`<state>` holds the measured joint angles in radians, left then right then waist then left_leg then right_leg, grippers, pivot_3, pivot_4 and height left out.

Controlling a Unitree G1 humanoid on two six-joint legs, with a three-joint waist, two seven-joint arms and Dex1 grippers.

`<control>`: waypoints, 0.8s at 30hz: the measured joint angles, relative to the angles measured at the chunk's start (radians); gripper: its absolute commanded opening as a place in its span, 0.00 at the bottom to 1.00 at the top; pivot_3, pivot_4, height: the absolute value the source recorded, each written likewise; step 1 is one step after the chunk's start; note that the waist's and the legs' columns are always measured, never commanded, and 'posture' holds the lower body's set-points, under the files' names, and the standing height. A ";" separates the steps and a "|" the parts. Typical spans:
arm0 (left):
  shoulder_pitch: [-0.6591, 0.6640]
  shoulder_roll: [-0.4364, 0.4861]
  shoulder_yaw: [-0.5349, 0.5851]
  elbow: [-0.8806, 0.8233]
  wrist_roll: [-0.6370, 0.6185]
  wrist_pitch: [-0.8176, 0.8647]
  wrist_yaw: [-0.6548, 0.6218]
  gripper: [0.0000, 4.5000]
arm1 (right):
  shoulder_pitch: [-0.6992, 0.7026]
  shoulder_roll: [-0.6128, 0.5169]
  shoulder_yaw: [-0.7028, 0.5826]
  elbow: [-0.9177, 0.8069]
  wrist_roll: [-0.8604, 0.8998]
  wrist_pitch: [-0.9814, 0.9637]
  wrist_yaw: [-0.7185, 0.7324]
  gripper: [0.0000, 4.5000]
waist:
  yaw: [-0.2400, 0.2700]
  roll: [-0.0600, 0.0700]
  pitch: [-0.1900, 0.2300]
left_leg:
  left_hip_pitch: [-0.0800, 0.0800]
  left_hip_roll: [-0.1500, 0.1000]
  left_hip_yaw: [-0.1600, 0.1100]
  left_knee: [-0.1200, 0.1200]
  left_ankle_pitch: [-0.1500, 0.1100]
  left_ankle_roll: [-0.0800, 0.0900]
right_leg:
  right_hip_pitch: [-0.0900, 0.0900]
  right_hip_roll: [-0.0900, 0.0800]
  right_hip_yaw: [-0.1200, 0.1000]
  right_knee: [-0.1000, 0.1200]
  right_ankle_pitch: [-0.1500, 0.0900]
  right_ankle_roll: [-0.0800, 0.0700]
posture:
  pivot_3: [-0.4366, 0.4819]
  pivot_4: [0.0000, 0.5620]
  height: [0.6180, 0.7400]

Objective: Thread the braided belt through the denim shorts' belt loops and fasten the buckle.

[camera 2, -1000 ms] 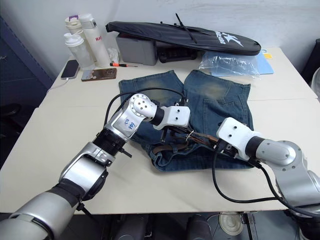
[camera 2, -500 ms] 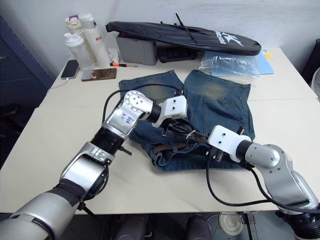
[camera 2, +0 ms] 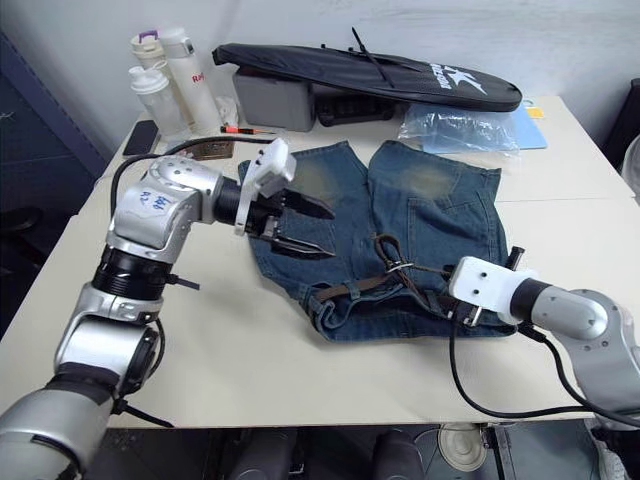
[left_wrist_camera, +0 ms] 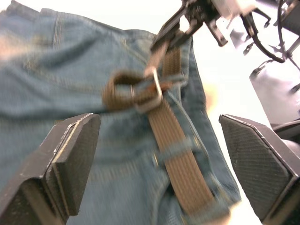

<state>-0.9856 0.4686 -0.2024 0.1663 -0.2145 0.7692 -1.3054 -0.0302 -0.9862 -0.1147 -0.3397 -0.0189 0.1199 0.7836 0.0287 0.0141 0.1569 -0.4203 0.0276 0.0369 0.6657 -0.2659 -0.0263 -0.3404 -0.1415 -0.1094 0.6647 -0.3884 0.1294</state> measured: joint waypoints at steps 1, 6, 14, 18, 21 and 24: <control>0.019 0.010 -0.011 -0.018 -0.016 0.025 -0.004 0.99 | 0.008 -0.010 -0.003 0.025 -0.012 -0.059 0.001 0.00 | 0.000 0.000 0.000 | 0.000 0.000 0.000 0.000 0.000 0.000 | 0.000 0.000 0.000 0.000 0.000 0.000 | 0.48 0.27 0.23; 0.038 0.005 -0.040 -0.061 -0.042 0.058 0.007 0.99 | 0.024 -0.019 -0.012 0.081 -0.043 -0.185 0.001 0.00 | 0.000 0.000 0.000 | 0.000 0.000 0.000 0.000 0.000 0.000 | 0.000 0.000 0.000 0.000 0.000 0.000 | 0.48 0.27 0.23; 0.037 -0.055 -0.073 -0.067 -0.049 0.066 0.106 0.73 | 0.033 0.010 -0.010 0.075 -0.053 -0.203 -0.003 0.00 | -0.001 0.000 0.000 | 0.000 0.000 0.001 0.000 0.000 0.000 | 0.000 0.000 0.001 0.000 0.000 0.000 | 0.48 0.27 0.23; 0.044 -0.064 -0.160 -0.034 0.002 0.014 0.144 0.33 | 0.045 0.013 -0.010 0.058 -0.053 -0.199 -0.001 0.00 | 0.000 0.000 0.000 | 0.000 0.000 0.001 0.001 0.000 0.000 | 0.000 0.000 0.001 0.000 0.000 0.000 | 0.48 0.27 0.23; 0.061 -0.079 -0.213 -0.033 0.028 -0.018 0.155 0.03 | 0.046 0.013 -0.010 0.048 -0.053 -0.193 0.000 0.00 | 0.000 0.000 0.000 | 0.000 0.000 0.001 0.001 0.000 0.000 | 0.000 0.000 0.001 0.000 0.000 0.000 | 0.48 0.27 0.23; 0.087 -0.102 -0.266 -0.036 0.056 -0.043 0.163 0.00 | 0.054 0.013 -0.013 0.027 -0.053 -0.179 0.000 0.00 | 0.000 0.000 0.000 | 0.000 0.000 0.001 0.001 0.000 0.000 | 0.000 0.000 0.001 0.000 0.000 0.000 | 0.48 0.27 0.23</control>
<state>-0.8982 0.3663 -0.4688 0.1304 -0.1582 0.7257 -1.1420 0.0234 -0.9734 -0.1279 -0.3127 -0.0715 -0.0594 0.7834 0.0290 0.0139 0.1569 -0.4205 0.0277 0.0378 0.6666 -0.2659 -0.0263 -0.3405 -0.1416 -0.1087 0.6648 -0.3884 0.1294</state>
